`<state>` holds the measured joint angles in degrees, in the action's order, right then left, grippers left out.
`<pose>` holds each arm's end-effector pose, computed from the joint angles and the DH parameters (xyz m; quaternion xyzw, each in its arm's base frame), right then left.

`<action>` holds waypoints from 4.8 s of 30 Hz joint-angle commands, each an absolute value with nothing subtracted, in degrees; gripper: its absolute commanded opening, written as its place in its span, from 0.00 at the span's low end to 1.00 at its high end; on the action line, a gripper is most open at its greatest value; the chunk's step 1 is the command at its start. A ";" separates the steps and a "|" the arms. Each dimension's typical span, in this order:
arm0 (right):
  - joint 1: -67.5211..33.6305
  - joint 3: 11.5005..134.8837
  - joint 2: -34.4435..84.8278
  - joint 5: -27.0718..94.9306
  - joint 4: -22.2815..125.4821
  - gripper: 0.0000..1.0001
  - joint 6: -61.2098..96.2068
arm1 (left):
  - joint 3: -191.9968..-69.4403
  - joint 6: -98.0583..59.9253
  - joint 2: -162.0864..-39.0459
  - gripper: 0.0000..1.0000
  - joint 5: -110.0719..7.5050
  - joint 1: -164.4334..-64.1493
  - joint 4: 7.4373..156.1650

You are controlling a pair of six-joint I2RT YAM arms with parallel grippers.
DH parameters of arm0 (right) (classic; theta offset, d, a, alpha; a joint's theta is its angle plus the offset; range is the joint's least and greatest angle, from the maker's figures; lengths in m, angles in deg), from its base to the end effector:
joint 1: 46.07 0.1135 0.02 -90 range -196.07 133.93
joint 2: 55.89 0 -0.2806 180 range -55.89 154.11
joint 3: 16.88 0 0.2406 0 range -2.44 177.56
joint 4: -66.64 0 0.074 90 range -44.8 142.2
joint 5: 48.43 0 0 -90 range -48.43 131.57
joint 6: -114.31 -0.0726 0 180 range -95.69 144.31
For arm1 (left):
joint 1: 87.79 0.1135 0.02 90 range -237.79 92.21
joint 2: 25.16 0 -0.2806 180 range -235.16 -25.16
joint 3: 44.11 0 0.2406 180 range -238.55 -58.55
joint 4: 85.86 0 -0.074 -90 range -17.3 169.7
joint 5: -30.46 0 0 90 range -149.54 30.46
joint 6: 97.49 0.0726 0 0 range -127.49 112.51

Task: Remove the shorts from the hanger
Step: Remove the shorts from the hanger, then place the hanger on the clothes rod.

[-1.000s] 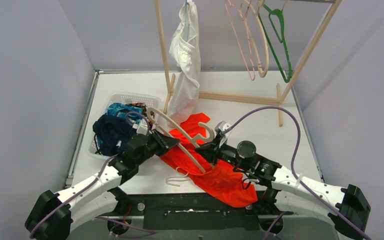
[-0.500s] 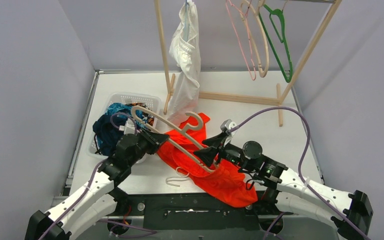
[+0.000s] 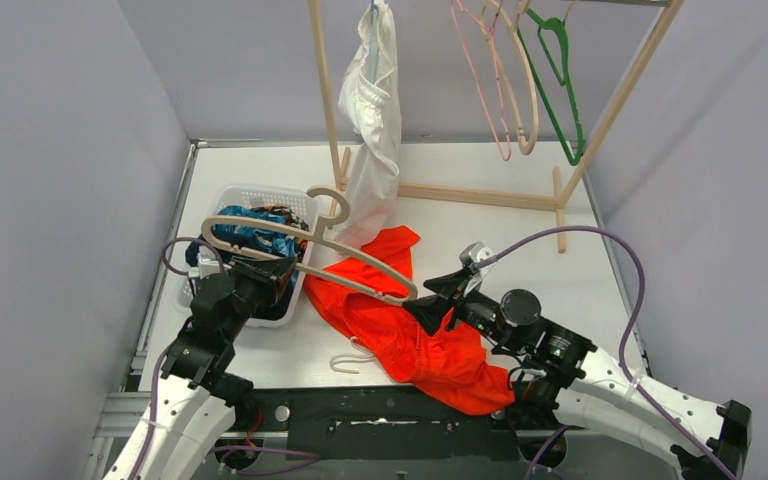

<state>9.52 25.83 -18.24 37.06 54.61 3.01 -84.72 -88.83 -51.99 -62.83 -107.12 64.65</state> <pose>0.0986 0.1540 0.2884 -0.2455 0.7073 0.4349 0.5004 0.1375 -0.0438 0.2578 -0.4253 0.6740 -0.4500 0.4029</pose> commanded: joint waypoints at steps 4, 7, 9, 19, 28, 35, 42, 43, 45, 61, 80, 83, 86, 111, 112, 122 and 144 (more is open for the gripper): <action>9.81 24.01 -22.44 39.30 57.31 0.67 3.76 | -85.49 -94.05 -53.89 0.00 -56.48 -106.70 68.82; 9.82 23.06 -21.42 38.62 57.58 0.67 3.30 | -84.36 -97.31 -53.69 0.00 -55.19 -106.69 71.40; 9.63 22.51 -20.53 39.77 57.79 0.67 1.68 | -83.44 -98.53 -53.70 0.00 -54.31 -106.69 73.93; 7.45 19.34 -21.26 30.79 69.97 0.49 0.89 | -80.82 -100.02 -55.64 0.00 -49.15 -106.69 78.50; 5.10 19.68 -19.07 22.22 76.73 0.06 -0.97 | -79.05 -101.53 -55.67 0.00 -47.58 -106.69 81.73; 4.79 21.75 -21.24 24.48 73.38 0.00 0.61 | -80.28 -97.09 -55.45 0.32 -46.65 -106.69 83.95; 4.85 25.36 -25.90 26.34 69.77 0.00 5.50 | -91.19 -81.88 -57.15 0.74 -47.76 -106.78 78.10; 4.90 26.08 -26.72 27.02 69.03 0.00 6.71 | -92.06 -80.28 -57.60 0.76 -47.09 -106.78 78.46; 4.97 27.07 -28.10 29.12 67.79 0.00 9.40 | -93.60 -77.83 -59.04 0.77 -44.36 -106.78 80.07; 4.99 29.36 -40.17 41.98 66.73 0.00 24.45 | -97.43 -70.24 -63.00 0.79 -38.89 -107.35 82.18; 4.66 26.90 -45.53 66.64 60.53 0.00 22.02 | -97.56 -69.78 -65.19 0.80 -39.98 -107.39 78.71; 4.66 30.93 -39.65 68.07 56.33 0.00 20.61 | -97.70 -69.93 -65.61 0.80 -40.12 -107.40 78.00; 4.68 36.11 -32.96 70.34 51.93 0.00 18.28 | -97.74 -70.64 -66.33 0.80 -39.97 -107.40 78.23; 5.04 68.17 -1.09 77.85 41.85 0.00 17.81 | -98.28 -70.68 -68.23 0.80 -38.01 -107.52 77.00; 5.07 67.95 -1.20 77.59 43.56 0.00 19.23 | -98.20 -70.68 -68.29 0.80 -37.95 -107.48 76.98; 4.31 77.97 6.50 77.29 43.36 0.00 22.94 | -97.73 -70.64 -69.79 0.80 -37.06 -107.48 76.53; -7.79 94.73 19.22 66.35 32.19 0.02 13.75 | -96.78 -71.12 -69.89 0.80 -36.52 -107.48 76.36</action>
